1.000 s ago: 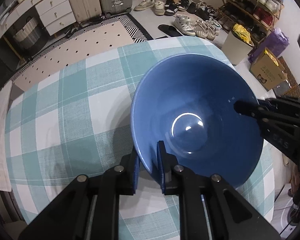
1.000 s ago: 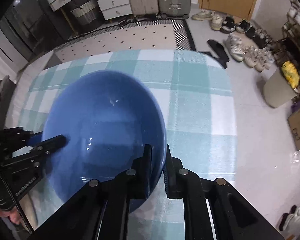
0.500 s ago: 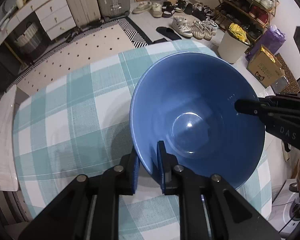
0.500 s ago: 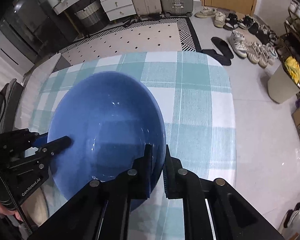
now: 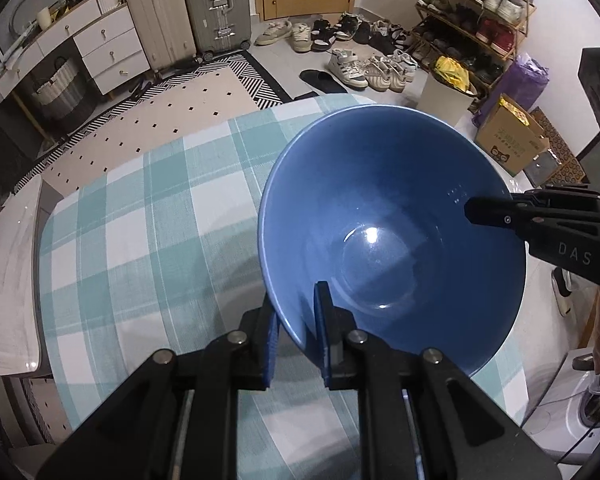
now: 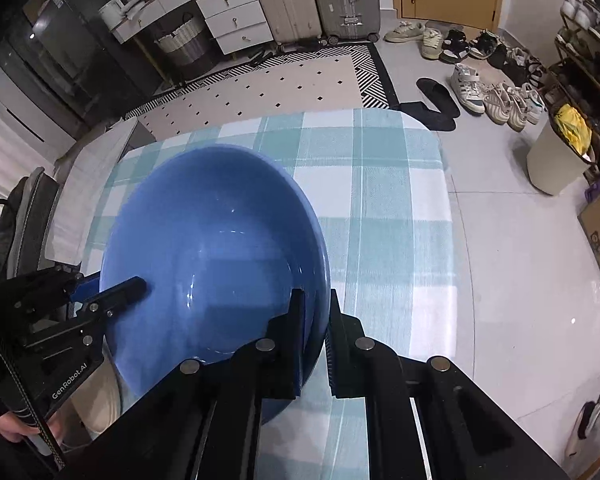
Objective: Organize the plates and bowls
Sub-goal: 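Carry the blue bowl with both tools toward the nested bowls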
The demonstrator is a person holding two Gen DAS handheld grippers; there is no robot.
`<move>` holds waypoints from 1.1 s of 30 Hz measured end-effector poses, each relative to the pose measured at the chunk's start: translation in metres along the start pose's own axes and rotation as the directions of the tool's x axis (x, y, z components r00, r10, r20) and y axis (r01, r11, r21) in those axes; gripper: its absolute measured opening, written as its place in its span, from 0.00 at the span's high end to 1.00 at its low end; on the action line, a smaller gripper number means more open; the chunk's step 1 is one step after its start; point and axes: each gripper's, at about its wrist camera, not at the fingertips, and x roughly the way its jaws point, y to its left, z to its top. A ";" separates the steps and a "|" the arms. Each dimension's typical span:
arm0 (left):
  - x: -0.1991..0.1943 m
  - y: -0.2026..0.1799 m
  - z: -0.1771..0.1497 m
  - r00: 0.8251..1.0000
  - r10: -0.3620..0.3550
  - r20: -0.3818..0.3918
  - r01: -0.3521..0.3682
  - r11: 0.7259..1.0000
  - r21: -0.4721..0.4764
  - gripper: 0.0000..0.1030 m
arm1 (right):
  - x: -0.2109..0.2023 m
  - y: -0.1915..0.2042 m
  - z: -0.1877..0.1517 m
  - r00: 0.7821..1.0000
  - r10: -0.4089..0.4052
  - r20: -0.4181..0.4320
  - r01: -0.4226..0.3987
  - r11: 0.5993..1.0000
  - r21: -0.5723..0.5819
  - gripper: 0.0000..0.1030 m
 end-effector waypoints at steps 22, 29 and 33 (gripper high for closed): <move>-0.076 -0.029 -0.071 0.998 -0.060 0.008 0.060 0.998 0.036 0.85 | -0.107 0.032 -0.097 0.996 0.016 0.086 -0.016 1.000 0.010 0.92; -0.083 -0.038 -0.097 0.998 -0.059 0.001 0.058 0.998 0.034 0.85 | -0.118 0.045 -0.129 0.996 -0.023 0.083 0.020 0.999 0.037 0.92; -0.080 -0.037 -0.108 0.997 -0.071 -0.015 0.071 0.997 0.026 0.85 | -0.117 0.048 -0.142 0.997 -0.014 0.071 0.011 0.999 0.044 0.92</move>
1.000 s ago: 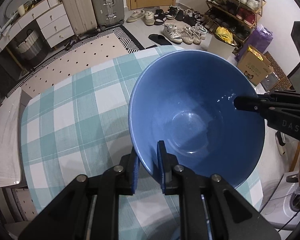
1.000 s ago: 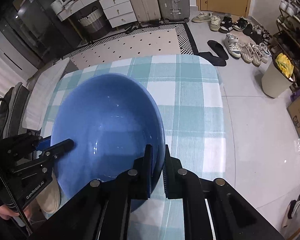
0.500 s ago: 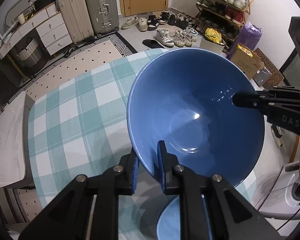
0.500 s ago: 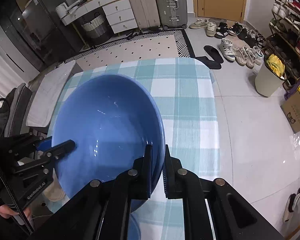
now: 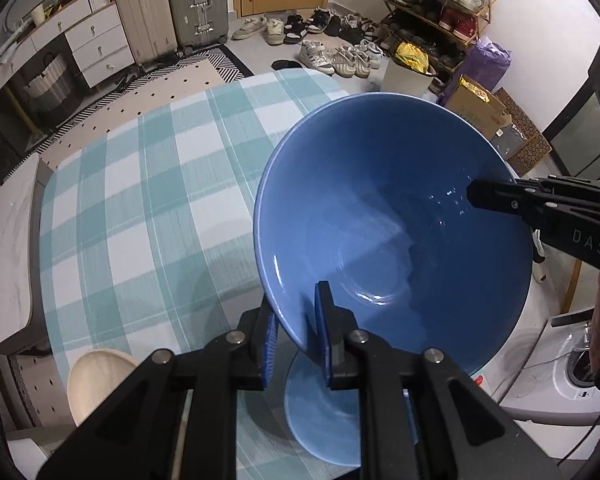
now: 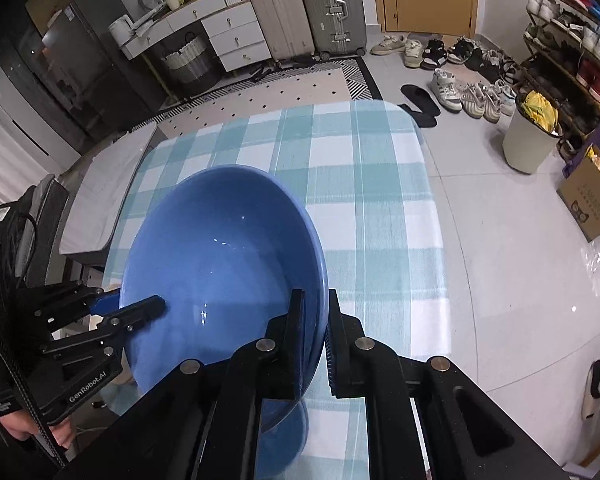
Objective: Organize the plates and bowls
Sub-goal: 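Carry the blue bowl with both tools toward the nested bowls, then lower the held blue bowl into the nested blue bowls with both tools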
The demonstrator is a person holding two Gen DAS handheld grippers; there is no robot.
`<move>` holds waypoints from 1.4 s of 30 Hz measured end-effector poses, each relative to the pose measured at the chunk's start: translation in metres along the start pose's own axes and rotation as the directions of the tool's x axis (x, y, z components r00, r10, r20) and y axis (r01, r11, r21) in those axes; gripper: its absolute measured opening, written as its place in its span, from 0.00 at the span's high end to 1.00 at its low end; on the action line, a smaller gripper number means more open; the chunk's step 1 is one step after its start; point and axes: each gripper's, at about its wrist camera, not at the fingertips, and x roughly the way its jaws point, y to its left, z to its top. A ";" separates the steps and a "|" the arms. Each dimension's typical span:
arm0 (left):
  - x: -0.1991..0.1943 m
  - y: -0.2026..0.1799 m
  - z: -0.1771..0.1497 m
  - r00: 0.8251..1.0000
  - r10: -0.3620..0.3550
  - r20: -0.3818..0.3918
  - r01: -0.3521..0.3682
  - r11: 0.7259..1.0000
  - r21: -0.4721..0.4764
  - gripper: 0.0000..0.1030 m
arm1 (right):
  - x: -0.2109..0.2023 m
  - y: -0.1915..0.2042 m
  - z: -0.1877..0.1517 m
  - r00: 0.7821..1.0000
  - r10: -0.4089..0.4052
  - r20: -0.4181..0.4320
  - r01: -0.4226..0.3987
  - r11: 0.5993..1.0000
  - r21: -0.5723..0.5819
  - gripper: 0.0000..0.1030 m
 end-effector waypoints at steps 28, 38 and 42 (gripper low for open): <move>-0.010 -0.002 -0.075 1.000 -0.024 0.017 0.023 0.999 0.048 0.84 | 0.007 0.022 -0.068 0.999 -0.001 -0.051 -0.002 0.999 -0.050 0.91; 0.002 -0.004 -0.113 0.998 -0.017 0.059 0.015 0.999 0.039 0.84 | 0.027 0.014 -0.113 0.994 0.087 -0.061 -0.086 0.996 0.017 0.91; 0.002 -0.006 -0.122 0.994 0.010 0.109 -0.011 1.000 0.013 0.85 | 0.030 0.013 -0.121 0.995 0.092 -0.035 -0.092 0.996 0.012 0.91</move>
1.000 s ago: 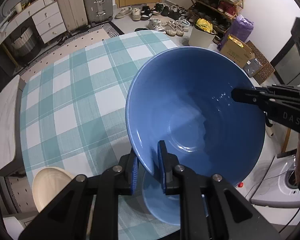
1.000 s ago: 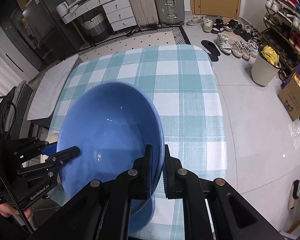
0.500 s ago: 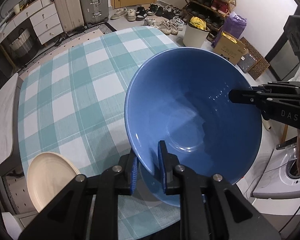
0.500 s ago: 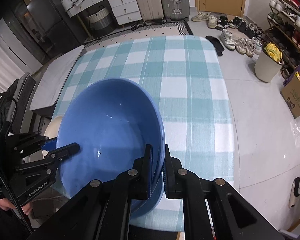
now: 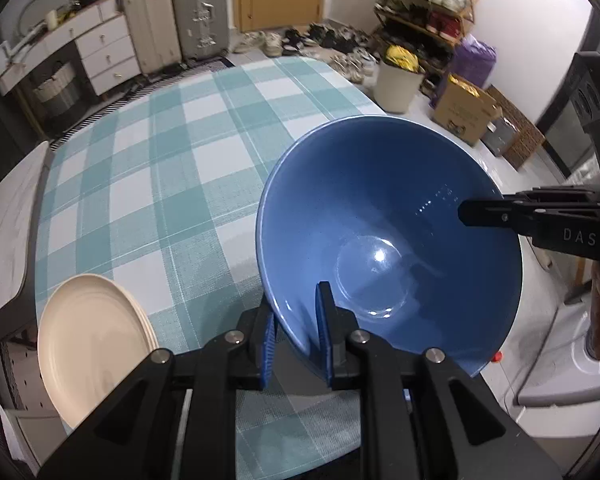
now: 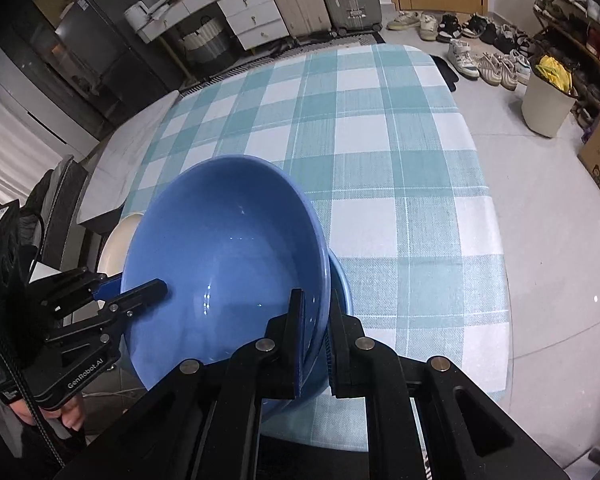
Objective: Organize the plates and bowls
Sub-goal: 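Lower the held blue bowl into the nested blue bowls with both tools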
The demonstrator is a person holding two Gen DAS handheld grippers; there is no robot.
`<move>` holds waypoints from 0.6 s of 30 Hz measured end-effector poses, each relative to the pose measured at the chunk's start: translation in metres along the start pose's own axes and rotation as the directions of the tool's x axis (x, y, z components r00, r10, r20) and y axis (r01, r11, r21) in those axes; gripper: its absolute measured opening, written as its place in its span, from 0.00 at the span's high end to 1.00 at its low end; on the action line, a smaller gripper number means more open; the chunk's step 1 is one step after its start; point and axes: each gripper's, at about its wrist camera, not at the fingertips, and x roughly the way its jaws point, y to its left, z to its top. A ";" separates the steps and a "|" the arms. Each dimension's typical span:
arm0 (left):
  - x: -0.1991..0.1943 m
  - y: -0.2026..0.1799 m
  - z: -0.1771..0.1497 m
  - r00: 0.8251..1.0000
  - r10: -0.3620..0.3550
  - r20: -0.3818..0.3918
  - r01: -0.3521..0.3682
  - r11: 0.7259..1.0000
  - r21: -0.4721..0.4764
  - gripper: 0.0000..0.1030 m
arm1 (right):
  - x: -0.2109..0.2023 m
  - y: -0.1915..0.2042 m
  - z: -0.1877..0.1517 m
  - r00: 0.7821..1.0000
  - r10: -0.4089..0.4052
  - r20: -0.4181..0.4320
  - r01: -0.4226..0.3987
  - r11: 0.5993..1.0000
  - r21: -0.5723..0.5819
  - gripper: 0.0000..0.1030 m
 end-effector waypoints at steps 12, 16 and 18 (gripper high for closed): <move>0.011 0.000 -0.016 0.999 0.007 0.037 -0.005 0.999 -0.046 0.85 | 0.014 -0.013 -0.025 0.994 0.055 0.097 -0.060 0.997 0.052 0.91; 0.014 -0.003 -0.020 0.999 0.020 0.051 -0.017 0.999 -0.052 0.85 | 0.020 -0.018 -0.038 0.989 0.062 0.134 -0.072 0.995 0.075 0.91; 0.013 -0.003 -0.022 0.998 0.023 0.059 -0.020 0.998 -0.060 0.85 | 0.024 -0.020 -0.047 0.986 0.075 0.150 -0.089 0.991 0.095 0.91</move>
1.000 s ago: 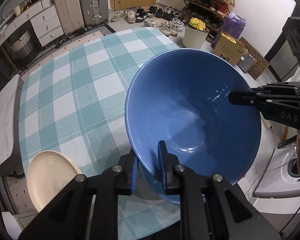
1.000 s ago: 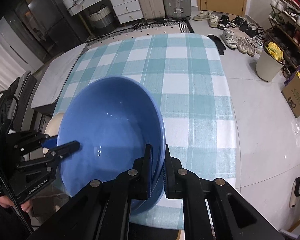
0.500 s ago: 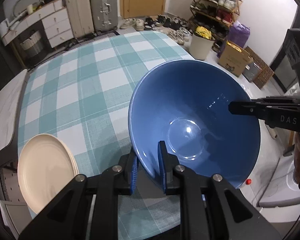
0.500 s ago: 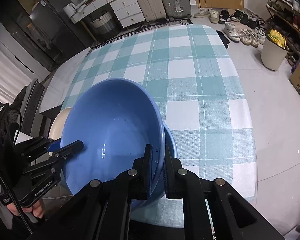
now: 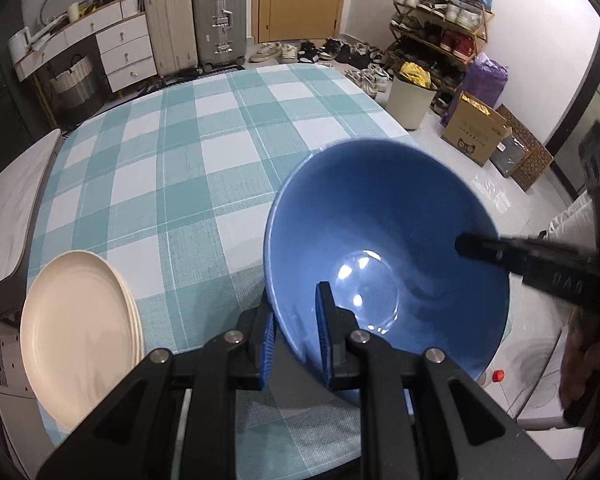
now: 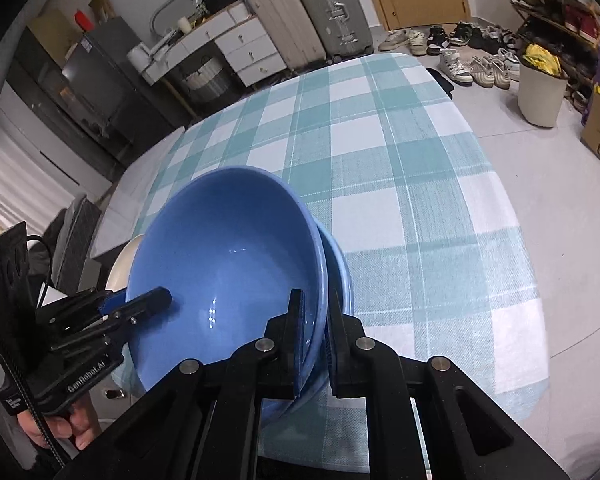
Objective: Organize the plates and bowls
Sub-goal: 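Lower the held blue bowl into the nested blue bowls with both tools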
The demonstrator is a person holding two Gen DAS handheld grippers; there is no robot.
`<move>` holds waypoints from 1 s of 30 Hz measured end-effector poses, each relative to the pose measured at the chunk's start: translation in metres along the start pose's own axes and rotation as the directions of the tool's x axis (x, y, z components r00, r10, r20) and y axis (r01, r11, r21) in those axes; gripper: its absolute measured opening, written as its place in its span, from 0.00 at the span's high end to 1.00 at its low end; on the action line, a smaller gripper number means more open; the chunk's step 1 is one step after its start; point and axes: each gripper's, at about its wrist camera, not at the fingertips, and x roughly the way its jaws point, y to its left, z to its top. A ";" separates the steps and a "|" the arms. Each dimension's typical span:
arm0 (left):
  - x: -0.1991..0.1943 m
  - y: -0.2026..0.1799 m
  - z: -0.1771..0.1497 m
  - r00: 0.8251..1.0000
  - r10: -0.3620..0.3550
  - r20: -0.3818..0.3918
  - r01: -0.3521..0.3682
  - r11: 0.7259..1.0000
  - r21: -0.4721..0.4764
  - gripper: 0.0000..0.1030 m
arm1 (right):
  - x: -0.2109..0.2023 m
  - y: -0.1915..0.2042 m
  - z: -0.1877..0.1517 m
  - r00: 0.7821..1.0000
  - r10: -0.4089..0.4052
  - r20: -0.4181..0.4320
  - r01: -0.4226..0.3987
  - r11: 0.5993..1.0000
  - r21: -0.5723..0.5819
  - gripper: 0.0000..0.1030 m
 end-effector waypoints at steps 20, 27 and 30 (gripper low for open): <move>0.000 -0.018 -0.016 0.991 0.113 0.065 -0.119 0.988 0.101 0.79 | 0.002 0.003 -0.018 0.991 -0.027 0.135 0.029 0.999 -0.016 0.90; 0.005 -0.014 -0.014 0.995 0.094 0.019 -0.096 0.992 0.088 0.78 | -0.005 0.011 -0.020 0.985 -0.061 0.161 0.072 0.995 -0.068 0.90; 0.009 -0.014 -0.015 0.995 0.100 0.008 -0.100 0.991 0.089 0.79 | -0.006 0.014 -0.019 0.983 -0.074 0.169 0.089 0.992 -0.087 0.90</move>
